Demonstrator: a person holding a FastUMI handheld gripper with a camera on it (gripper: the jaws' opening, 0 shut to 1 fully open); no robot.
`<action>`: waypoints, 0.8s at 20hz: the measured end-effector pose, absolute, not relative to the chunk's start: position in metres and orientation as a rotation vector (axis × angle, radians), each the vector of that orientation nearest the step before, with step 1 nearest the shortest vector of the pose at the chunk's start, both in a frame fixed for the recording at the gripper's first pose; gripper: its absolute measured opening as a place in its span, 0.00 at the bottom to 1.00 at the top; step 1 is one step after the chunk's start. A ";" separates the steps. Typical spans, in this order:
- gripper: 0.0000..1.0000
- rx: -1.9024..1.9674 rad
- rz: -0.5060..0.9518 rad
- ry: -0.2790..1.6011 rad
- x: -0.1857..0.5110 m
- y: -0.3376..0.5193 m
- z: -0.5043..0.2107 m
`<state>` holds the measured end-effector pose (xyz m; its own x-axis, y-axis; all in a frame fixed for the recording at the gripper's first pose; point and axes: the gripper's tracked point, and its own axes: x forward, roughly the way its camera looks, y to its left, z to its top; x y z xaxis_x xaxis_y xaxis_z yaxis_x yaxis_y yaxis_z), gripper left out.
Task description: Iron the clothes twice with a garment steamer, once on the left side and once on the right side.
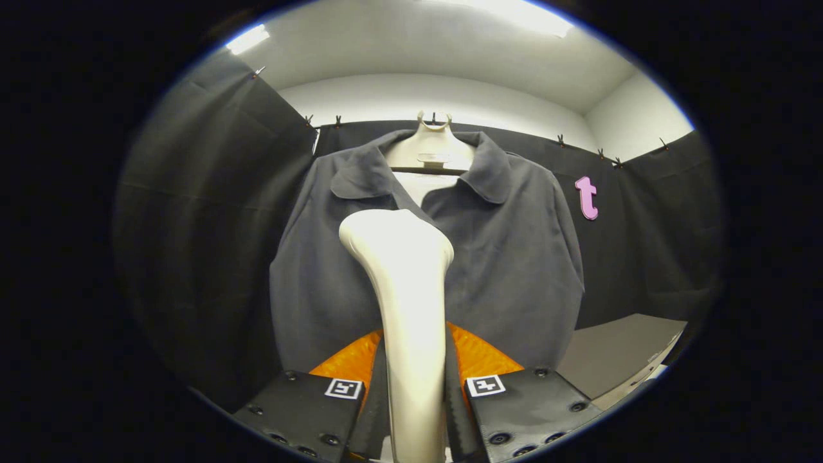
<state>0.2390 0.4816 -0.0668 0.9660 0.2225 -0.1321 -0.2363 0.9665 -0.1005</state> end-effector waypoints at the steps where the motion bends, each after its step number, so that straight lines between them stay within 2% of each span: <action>1: 0.45 -0.123 0.243 0.131 0.239 0.488 -0.069; 16: 0.45 -0.173 0.316 0.197 0.233 0.513 -0.104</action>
<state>0.2329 0.5133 -0.1039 0.9315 0.2907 -0.2184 -0.3244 0.9358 -0.1378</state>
